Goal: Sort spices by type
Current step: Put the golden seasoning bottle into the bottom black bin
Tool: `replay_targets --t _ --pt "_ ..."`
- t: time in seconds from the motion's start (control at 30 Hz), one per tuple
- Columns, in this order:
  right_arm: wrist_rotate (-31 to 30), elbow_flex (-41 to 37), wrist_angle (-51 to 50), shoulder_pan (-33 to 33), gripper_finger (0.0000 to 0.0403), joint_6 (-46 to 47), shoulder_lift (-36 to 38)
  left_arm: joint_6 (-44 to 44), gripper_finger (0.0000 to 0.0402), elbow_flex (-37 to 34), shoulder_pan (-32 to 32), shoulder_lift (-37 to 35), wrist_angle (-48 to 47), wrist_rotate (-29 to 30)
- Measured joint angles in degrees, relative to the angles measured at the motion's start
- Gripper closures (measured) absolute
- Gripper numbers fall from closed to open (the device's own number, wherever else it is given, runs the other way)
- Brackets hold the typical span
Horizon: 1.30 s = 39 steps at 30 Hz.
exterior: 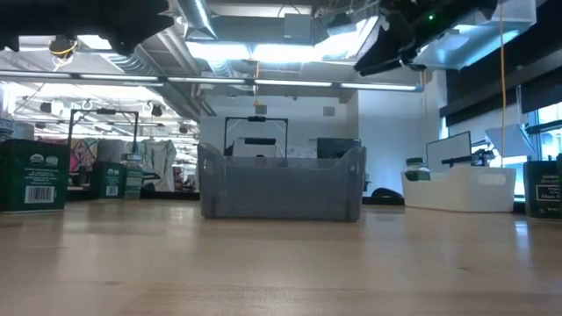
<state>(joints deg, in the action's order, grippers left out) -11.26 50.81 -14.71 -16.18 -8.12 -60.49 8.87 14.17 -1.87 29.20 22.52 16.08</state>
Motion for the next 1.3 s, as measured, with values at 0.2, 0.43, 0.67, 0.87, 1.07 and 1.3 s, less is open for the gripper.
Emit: replay_targets --t 0.2,0.43,0.67,0.87,1.07,1.3 --pt "-0.07 0.03 2.64 0.93 0.0097 -3.14 1.14 1.69 0.0178 2.46 0.0 1.24 -2.35 3.22" --pt "-1.16 0.05 5.86 0.79 0.0097 -7.35 1.25 -2.01 0.0178 11.25 0.0 0.4 -22.01 11.76" --pt "-1.46 0.07 5.7 0.8 0.0097 -7.78 1.07 -7.46 0.0178 13.59 -0.02 -4.03 -31.21 12.18" --pt "-0.71 0.07 5.65 0.8 0.0097 -6.94 0.3 -4.22 0.0178 9.71 -0.02 -13.88 -30.65 12.03" --pt "-0.56 0.07 5.72 0.8 0.0097 -5.35 -2.24 -7.26 0.0178 7.01 0.0 -24.06 -33.42 12.51" --pt "-0.57 0.07 7.1 0.8 0.0097 -5.17 -5.64 -16.92 0.0178 7.18 0.02 -26.36 -42.88 17.55"
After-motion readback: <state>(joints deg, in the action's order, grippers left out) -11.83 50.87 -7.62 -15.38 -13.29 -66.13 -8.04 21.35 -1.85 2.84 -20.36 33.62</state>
